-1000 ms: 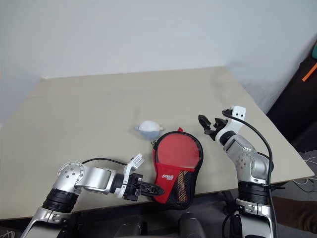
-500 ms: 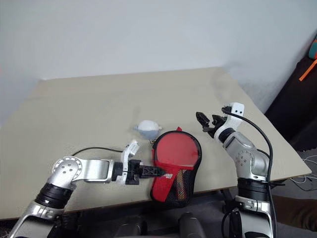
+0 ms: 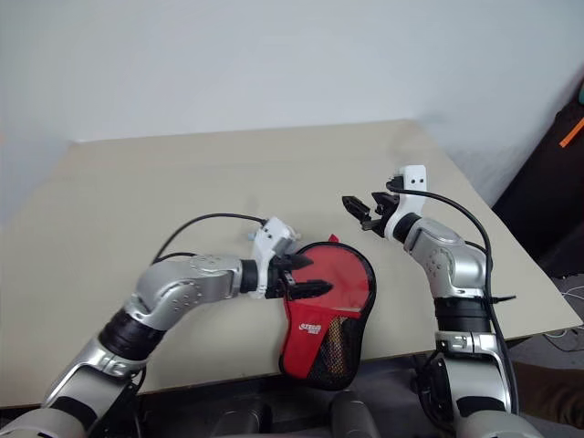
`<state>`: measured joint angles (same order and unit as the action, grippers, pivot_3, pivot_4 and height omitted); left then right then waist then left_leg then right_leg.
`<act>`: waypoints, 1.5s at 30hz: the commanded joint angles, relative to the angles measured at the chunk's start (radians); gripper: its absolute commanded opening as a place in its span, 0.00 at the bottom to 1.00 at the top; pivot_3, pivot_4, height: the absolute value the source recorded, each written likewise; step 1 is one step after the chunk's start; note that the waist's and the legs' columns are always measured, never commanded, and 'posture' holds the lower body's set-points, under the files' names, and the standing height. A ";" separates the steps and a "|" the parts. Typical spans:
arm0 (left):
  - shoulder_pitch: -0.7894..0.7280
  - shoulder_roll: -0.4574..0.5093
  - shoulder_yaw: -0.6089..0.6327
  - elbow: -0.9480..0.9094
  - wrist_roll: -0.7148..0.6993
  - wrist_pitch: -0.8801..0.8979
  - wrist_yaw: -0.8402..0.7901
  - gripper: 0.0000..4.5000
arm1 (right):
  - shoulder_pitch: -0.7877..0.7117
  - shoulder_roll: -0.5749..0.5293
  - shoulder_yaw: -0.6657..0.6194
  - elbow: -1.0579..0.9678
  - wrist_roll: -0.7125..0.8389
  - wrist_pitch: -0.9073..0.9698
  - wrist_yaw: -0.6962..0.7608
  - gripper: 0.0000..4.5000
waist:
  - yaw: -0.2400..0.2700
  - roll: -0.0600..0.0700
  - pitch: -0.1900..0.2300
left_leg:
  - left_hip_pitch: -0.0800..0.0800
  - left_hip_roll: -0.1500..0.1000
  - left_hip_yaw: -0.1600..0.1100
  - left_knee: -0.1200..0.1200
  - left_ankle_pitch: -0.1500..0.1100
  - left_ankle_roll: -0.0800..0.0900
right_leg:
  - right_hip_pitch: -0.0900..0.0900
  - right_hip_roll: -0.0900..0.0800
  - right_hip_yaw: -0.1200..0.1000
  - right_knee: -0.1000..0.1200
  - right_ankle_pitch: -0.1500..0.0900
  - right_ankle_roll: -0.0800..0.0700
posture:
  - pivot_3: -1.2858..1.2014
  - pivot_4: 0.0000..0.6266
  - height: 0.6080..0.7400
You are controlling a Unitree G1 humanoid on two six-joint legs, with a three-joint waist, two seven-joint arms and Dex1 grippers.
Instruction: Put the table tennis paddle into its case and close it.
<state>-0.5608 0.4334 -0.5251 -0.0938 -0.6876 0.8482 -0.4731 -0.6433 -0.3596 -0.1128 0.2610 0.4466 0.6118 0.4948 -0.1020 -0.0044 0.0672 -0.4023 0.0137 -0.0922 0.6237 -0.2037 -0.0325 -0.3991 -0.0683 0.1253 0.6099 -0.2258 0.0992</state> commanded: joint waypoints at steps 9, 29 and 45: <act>0.095 -0.035 -0.147 0.136 0.409 -0.308 -0.190 0.98 | -0.143 0.047 0.089 0.137 -0.034 -0.049 0.199 1.00 | 0.001 0.000 0.000 | 0.007 0.000 -0.001 0.004 0.000 0.000 | 0.009 0.000 0.000 0.000 -0.001 -0.001 | 0.52 0.00 1.00; 0.162 -0.116 -0.036 0.137 0.516 -0.252 -0.232 0.98 | -0.449 0.238 0.292 0.782 -0.274 -0.175 0.480 1.00 | -0.001 0.001 -0.002 | 0.009 -0.001 -0.004 0.007 0.001 0.001 | 0.008 0.001 -0.001 0.013 0.000 0.001 | 0.52 0.00 1.00; 0.175 -0.137 0.003 0.135 0.548 -0.222 -0.236 1.00 | -0.484 0.312 0.238 0.900 -0.378 -0.303 0.324 0.48 | -0.008 0.003 -0.004 | 0.010 -0.001 -0.005 0.008 0.001 0.001 | 0.008 0.001 -0.001 0.015 0.000 0.001 | 0.52 0.00 1.00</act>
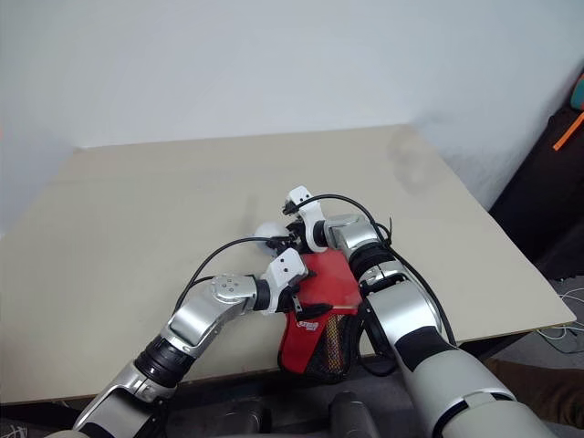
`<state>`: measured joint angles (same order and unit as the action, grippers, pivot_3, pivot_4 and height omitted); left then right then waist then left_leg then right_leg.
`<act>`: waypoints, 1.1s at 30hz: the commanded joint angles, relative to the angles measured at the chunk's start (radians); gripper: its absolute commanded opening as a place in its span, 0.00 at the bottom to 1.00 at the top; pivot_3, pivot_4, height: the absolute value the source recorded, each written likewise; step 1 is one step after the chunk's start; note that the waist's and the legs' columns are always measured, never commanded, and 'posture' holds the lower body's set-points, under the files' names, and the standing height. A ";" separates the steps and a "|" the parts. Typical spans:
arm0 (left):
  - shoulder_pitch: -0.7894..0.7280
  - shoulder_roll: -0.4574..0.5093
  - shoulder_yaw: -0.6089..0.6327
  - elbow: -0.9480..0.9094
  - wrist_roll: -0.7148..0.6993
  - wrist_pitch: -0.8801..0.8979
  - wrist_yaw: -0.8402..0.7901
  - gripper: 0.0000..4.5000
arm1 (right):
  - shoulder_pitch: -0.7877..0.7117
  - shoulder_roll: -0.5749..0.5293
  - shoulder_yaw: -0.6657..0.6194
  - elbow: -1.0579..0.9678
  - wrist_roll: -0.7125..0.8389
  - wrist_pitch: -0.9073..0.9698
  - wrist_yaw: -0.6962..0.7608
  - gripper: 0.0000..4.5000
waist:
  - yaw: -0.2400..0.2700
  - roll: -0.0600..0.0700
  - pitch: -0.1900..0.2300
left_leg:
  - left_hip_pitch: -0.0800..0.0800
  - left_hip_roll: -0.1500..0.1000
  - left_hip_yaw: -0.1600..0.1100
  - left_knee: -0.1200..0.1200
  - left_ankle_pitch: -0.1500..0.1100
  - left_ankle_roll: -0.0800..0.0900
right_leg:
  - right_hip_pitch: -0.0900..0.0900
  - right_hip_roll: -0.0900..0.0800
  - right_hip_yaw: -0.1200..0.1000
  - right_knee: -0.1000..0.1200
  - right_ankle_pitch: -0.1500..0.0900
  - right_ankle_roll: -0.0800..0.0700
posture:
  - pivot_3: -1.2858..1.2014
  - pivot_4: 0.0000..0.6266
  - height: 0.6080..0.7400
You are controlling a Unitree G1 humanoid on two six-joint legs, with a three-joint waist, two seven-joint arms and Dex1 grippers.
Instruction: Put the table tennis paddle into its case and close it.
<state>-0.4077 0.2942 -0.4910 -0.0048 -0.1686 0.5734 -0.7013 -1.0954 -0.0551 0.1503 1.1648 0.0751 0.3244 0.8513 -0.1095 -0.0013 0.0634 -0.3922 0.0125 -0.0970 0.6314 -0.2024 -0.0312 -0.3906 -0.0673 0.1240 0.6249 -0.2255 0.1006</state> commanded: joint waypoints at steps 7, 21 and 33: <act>0.020 -0.010 -0.028 0.051 0.032 0.075 -0.008 1.00 | -0.035 0.009 -0.098 -0.010 0.017 -0.017 -0.159 0.03 | 0.001 0.000 0.000 | 0.000 0.000 0.000 0.000 0.000 0.000 | 0.000 0.000 0.000 0.000 0.000 0.000 | 0.52 0.00 1.00; -0.009 -0.020 -0.023 0.096 0.050 0.069 -0.034 1.00 | -0.012 -0.123 -0.279 0.020 0.030 -0.091 -0.542 0.00 | 0.001 0.001 -0.001 | 0.000 -0.001 -0.001 0.000 0.002 0.002 | 0.002 0.000 0.000 -0.001 0.000 -0.001 | 0.52 0.00 1.00; -0.020 -0.040 -0.029 0.126 0.064 0.060 -0.059 1.00 | 0.283 -0.348 -0.362 -0.453 0.113 0.226 -0.492 0.00 | 0.013 0.003 -0.002 | -0.002 -0.001 -0.001 0.002 0.003 0.003 | 0.004 -0.001 0.000 -0.003 -0.002 -0.001 | 0.52 0.00 1.00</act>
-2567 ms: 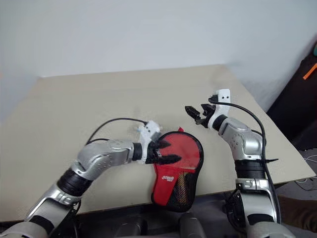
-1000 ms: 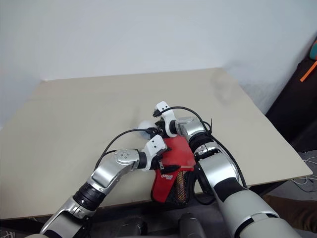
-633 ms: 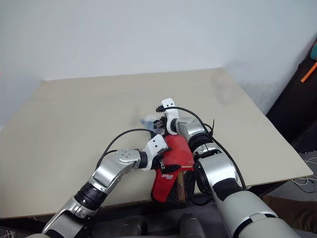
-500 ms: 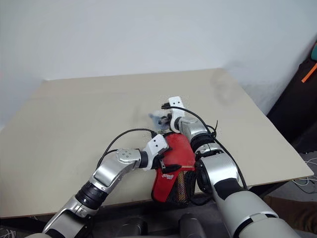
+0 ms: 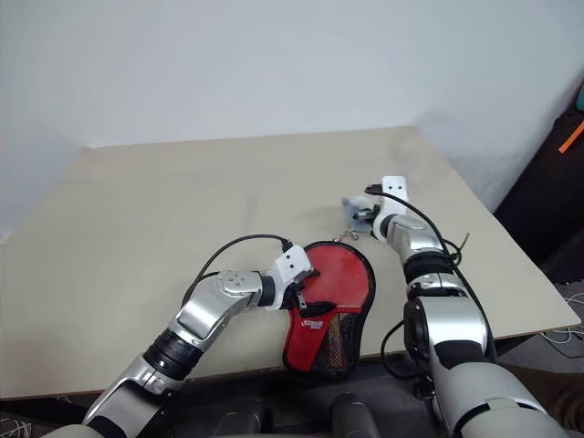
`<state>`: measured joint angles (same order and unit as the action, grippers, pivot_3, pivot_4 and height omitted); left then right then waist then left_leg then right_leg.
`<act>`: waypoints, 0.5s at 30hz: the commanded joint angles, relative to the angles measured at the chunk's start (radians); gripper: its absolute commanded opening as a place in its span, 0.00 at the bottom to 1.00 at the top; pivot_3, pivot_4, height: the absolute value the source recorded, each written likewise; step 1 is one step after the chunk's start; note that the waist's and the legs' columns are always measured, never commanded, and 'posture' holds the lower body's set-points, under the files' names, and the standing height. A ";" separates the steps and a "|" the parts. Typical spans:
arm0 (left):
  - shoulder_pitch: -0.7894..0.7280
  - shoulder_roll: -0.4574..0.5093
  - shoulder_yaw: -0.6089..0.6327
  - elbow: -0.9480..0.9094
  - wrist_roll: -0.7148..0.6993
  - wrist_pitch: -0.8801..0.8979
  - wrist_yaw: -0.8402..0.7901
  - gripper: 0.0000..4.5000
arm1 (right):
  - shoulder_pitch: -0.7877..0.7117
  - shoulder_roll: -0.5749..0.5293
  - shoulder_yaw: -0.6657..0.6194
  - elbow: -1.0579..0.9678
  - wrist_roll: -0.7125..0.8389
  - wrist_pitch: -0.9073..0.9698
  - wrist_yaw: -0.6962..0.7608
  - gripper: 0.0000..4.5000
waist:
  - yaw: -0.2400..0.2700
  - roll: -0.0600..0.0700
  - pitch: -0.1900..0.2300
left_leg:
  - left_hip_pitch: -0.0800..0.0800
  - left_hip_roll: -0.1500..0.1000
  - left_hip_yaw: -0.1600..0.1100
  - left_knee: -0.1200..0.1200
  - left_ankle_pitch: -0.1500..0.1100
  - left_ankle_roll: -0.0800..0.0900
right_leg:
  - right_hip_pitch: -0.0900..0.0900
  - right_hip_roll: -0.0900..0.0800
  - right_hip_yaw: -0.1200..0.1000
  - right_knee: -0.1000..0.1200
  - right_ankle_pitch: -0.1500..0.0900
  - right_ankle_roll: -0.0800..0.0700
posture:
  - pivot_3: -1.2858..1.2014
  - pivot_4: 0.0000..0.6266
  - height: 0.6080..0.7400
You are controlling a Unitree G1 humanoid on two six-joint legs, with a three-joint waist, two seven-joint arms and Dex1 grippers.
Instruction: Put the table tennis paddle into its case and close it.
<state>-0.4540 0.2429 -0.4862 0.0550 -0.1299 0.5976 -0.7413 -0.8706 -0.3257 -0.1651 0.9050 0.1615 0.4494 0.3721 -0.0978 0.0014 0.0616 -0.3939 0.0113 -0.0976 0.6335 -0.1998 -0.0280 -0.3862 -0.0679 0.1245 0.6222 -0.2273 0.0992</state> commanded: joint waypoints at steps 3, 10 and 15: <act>0.025 0.009 -0.036 0.072 0.025 0.035 -0.025 1.00 | 0.191 -0.112 -0.072 -0.422 0.069 0.235 -0.008 0.00 | 0.003 0.001 0.000 | 0.000 0.000 0.000 0.001 0.000 0.000 | 0.000 0.000 0.000 0.000 0.000 0.000 | 0.52 0.00 1.00; 0.023 0.005 -0.041 0.086 0.028 0.027 -0.042 1.00 | 0.541 -0.204 -0.178 -0.928 0.209 0.477 0.037 0.00 | 0.028 0.001 -0.001 | -0.001 0.000 0.001 0.002 0.000 -0.001 | -0.001 -0.001 0.000 0.000 -0.001 0.001 | 0.52 0.00 1.00; 0.021 0.002 -0.047 0.091 0.031 0.022 -0.051 1.00 | 0.708 -0.233 -0.227 -1.131 0.309 0.558 0.090 0.00 | 0.027 0.000 0.000 | -0.001 0.000 0.002 0.004 -0.003 -0.005 | -0.003 -0.002 0.000 -0.001 -0.002 0.001 | 0.52 0.00 1.00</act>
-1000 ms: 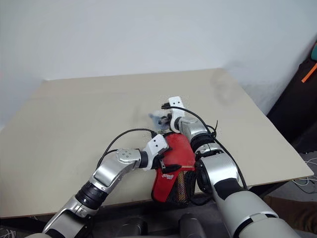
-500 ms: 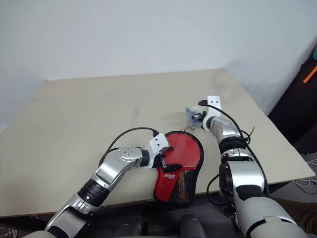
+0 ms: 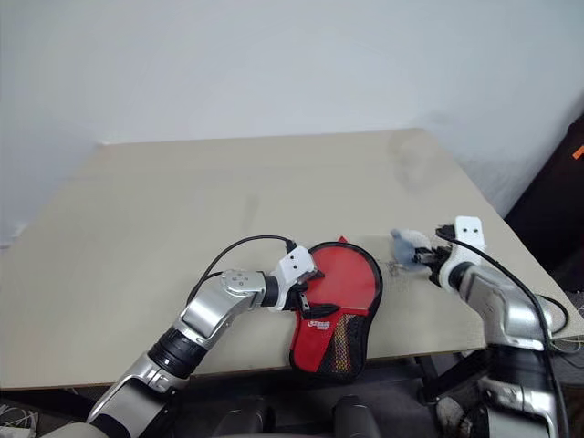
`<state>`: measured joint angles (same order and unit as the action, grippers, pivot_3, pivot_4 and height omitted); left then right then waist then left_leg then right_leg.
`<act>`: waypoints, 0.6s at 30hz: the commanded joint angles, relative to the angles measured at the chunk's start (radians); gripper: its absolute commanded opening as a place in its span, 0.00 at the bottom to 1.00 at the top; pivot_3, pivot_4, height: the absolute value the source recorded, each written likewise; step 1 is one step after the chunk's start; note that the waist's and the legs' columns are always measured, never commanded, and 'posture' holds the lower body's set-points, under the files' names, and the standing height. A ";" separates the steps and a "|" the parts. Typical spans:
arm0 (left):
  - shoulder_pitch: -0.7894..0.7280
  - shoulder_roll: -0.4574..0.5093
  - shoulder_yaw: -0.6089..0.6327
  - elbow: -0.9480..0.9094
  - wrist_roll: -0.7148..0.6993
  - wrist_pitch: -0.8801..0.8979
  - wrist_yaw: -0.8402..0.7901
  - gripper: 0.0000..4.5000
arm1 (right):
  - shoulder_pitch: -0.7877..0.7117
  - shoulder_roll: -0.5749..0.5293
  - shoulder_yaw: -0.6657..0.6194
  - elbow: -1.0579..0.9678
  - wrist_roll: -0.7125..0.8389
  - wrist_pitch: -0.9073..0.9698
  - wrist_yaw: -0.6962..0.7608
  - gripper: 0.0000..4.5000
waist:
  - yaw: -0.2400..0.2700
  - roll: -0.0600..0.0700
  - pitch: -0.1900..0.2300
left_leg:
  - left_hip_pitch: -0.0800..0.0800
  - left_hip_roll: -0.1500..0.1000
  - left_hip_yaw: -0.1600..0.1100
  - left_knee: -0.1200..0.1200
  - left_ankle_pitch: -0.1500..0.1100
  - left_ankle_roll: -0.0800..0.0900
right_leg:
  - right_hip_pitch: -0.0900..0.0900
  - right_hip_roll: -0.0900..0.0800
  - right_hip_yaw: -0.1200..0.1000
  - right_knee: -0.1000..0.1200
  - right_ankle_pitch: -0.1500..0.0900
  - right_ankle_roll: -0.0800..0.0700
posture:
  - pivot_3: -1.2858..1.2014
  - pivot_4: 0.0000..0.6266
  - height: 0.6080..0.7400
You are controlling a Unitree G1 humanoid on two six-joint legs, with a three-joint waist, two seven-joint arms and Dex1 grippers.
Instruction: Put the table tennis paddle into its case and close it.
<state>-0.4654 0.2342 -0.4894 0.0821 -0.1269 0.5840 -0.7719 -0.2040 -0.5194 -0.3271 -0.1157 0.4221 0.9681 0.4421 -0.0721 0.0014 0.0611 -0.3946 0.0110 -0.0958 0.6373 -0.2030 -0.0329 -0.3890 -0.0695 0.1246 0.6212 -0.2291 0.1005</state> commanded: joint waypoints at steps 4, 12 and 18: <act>0.035 0.011 -0.048 0.067 0.029 0.033 -0.029 1.00 | 0.133 -0.058 -0.147 -0.206 0.136 0.071 0.062 0.00 | 0.001 0.000 0.000 | -0.001 0.000 0.000 0.001 -0.001 -0.001 | 0.000 -0.001 0.000 -0.003 0.000 0.000 | 0.52 0.00 1.00; 0.043 0.010 -0.044 0.063 0.026 0.047 -0.033 1.00 | 0.316 -0.112 -0.223 -0.326 0.284 0.090 0.173 0.00 | 0.002 -0.002 0.000 | -0.002 0.000 0.000 -0.001 -0.002 0.000 | 0.004 -0.001 0.000 -0.014 0.000 0.001 | 0.52 0.00 1.00; 0.051 0.011 -0.047 0.043 0.027 0.059 -0.032 1.00 | 0.464 -0.138 -0.161 -0.420 0.306 0.057 0.233 0.00 | 0.001 -0.004 -0.003 | -0.001 0.000 0.000 -0.003 -0.004 -0.001 | 0.004 -0.002 0.000 -0.014 0.000 0.001 | 0.52 0.00 1.00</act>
<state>-0.4513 0.2308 -0.4904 0.0744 -0.1250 0.5791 -0.7909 0.2374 -0.6274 -0.4923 -0.4707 0.7151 1.0465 0.6443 -0.0709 -0.0031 0.0581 -0.3957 0.0111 -0.0955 0.6342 -0.2069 -0.0337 -0.3857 -0.0710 0.1242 0.6069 -0.2294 0.1012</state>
